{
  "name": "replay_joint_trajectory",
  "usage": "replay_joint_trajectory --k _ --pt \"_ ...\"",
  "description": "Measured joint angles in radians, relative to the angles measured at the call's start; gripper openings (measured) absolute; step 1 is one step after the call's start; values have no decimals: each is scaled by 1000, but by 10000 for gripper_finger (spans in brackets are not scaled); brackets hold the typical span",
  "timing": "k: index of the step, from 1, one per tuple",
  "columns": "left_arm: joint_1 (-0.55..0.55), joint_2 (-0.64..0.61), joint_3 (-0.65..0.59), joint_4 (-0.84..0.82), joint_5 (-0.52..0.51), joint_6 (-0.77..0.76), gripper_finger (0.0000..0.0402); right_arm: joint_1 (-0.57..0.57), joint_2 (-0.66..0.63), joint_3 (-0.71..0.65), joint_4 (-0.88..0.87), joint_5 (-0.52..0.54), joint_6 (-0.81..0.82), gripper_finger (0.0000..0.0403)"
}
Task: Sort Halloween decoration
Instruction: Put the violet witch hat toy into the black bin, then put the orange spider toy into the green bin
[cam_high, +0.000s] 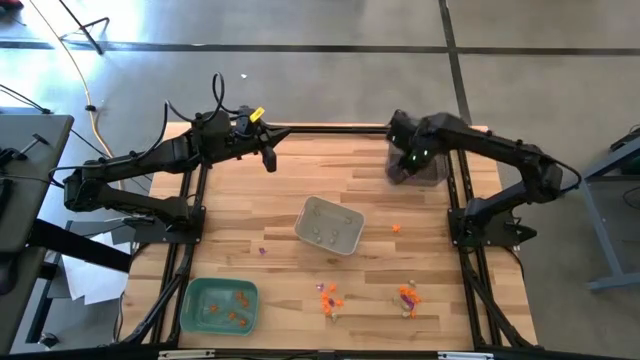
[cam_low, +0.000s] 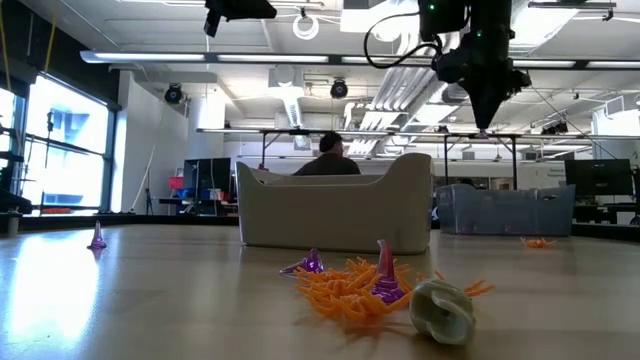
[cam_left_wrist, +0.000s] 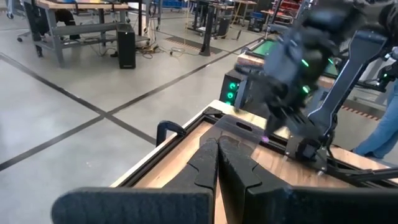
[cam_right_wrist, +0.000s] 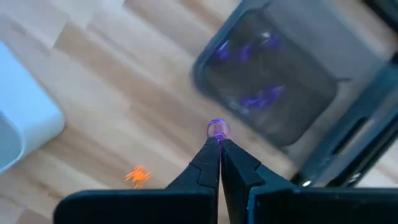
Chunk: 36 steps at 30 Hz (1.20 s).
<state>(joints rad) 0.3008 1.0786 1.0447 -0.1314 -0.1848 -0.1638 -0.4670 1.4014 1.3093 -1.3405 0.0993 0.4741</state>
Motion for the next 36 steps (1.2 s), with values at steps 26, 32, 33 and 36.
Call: replay_joint_trajectory --k 26,32,33,36 --pt "0 0 0 2 -20 11 0 -404 13 18 21 -103 -352 89" --pt "0 0 0 -2 -20 11 0 -403 13 18 -43 -222 -294 124" --pt "0 0 0 -2 -20 11 0 -397 12 18 -49 -264 -295 124" --pt "0 0 0 -4 -20 8 0 -360 10 18 -51 -338 -277 119"
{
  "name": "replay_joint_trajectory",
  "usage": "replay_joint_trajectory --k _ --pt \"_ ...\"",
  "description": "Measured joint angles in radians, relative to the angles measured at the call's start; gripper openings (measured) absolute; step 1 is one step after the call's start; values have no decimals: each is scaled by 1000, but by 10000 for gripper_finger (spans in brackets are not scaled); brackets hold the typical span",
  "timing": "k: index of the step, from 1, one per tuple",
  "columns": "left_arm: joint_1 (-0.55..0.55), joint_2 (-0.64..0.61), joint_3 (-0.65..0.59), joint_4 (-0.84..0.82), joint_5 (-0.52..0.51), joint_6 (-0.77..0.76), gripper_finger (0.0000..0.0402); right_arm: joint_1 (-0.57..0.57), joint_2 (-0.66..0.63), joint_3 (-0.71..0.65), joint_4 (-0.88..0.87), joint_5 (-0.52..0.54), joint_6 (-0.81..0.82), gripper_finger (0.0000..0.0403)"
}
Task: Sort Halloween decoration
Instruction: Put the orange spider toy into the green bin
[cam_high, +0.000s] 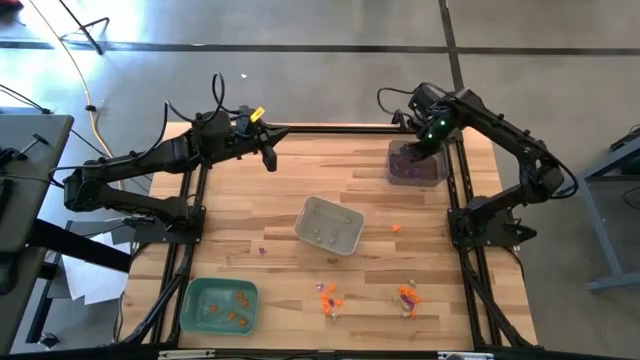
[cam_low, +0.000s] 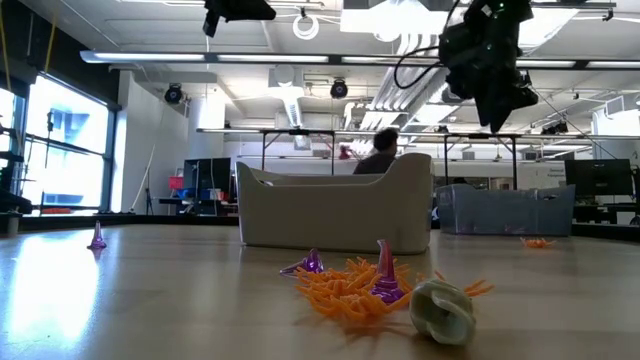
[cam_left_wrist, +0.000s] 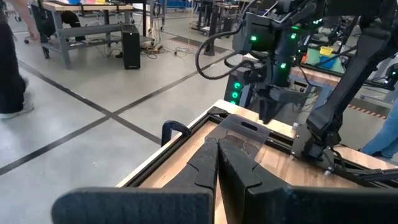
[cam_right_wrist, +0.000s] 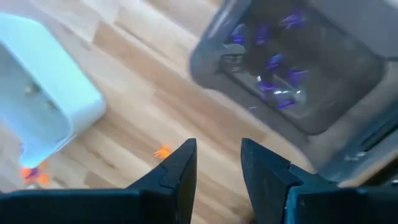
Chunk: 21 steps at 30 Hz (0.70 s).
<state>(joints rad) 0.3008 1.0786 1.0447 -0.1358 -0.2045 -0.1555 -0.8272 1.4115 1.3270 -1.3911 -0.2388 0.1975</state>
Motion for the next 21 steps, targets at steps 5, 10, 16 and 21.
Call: replay_joint_trajectory --k 5,10,16,21 --pt "0 0 0 -1 0 -26 0 131 -5 0 3 -6 103 105" --pt "0 0 0 -15 0 -35 0 306 -5 0 31 3 201 99" --pt "-1 0 0 -32 0 -52 0 495 -5 0 39 82 369 99" --pt "-1 0 0 -36 25 -53 0 631 -5 0 51 152 578 99"
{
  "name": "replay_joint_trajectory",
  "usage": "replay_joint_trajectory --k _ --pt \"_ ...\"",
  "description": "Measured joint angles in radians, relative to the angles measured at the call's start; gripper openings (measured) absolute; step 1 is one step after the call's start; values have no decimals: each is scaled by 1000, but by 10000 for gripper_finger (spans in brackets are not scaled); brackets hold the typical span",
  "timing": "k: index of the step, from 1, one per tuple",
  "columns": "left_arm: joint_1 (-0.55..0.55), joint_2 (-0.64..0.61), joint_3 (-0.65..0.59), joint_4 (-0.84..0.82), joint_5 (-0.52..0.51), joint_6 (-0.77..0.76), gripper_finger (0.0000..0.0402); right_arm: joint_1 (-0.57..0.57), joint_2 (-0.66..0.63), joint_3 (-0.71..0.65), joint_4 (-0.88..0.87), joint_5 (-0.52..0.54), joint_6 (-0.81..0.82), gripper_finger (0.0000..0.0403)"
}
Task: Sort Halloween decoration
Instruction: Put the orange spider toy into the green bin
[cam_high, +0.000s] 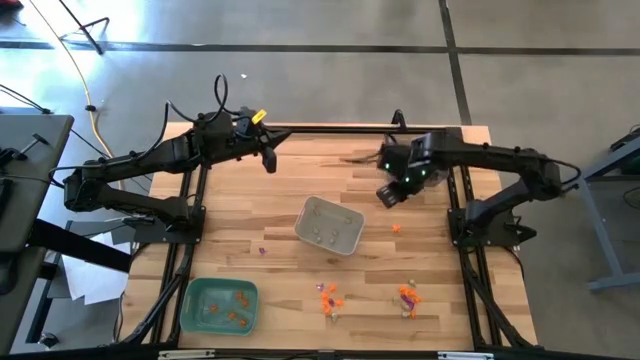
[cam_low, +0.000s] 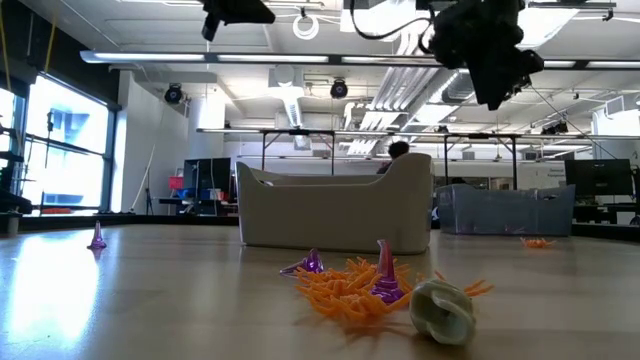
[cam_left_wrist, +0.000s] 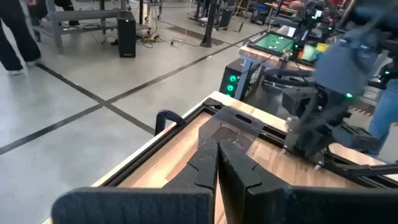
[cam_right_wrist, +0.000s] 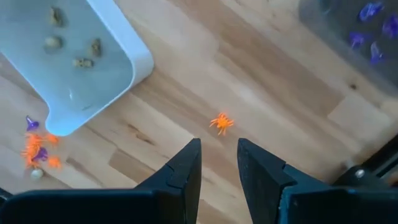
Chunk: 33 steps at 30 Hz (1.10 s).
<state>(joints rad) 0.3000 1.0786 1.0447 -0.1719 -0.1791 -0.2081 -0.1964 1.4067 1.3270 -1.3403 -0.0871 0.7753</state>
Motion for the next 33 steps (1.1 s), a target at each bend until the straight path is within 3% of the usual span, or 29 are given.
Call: replay_joint_trajectory --k 7,20,26,33 --pt "0 0 0 -26 46 0 0 134 29 0 -2 76 167 99" --pt "-6 0 0 -50 63 -18 0 159 218 -5 -68 82 20 99" --pt "-6 0 0 -52 64 -18 0 185 220 -180 90 -29 7 99" --pt "-6 0 0 -44 35 -17 0 215 151 -346 214 -41 97 99"
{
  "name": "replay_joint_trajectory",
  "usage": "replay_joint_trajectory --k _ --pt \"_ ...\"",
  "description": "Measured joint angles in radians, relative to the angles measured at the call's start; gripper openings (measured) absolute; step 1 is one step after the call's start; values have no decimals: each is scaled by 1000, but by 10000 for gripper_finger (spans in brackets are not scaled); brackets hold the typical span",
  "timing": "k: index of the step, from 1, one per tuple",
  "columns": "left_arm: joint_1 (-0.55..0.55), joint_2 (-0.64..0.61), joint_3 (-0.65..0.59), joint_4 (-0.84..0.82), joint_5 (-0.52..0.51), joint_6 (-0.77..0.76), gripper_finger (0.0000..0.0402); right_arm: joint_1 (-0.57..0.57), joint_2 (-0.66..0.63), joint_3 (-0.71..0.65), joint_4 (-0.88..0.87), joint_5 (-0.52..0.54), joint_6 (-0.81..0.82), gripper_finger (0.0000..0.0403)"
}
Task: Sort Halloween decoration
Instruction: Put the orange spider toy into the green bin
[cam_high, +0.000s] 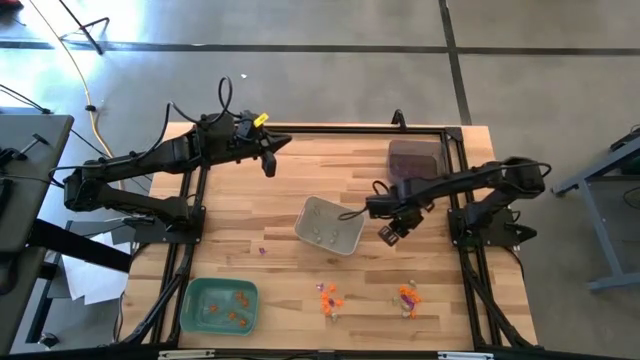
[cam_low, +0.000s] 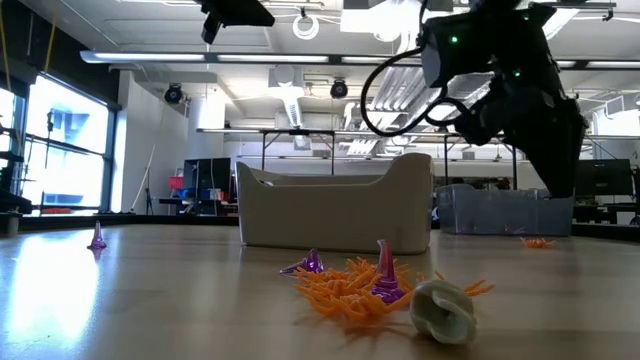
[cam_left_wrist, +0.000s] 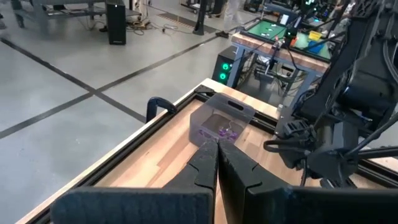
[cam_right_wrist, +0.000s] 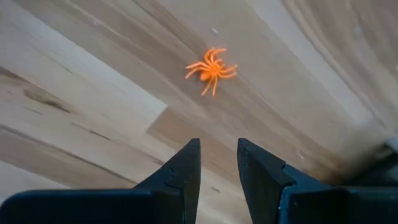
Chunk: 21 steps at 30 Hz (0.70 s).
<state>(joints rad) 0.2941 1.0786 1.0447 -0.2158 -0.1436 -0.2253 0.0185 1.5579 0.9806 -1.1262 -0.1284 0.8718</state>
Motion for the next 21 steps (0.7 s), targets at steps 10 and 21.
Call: replay_joint_trajectory --k 10,21 --pt "0 0 0 72 -27 -6 0 -11 -47 -179 320 -23 19 99" --pt "0 0 0 139 -27 -34 0 -39 -47 -229 374 5 -2 99"
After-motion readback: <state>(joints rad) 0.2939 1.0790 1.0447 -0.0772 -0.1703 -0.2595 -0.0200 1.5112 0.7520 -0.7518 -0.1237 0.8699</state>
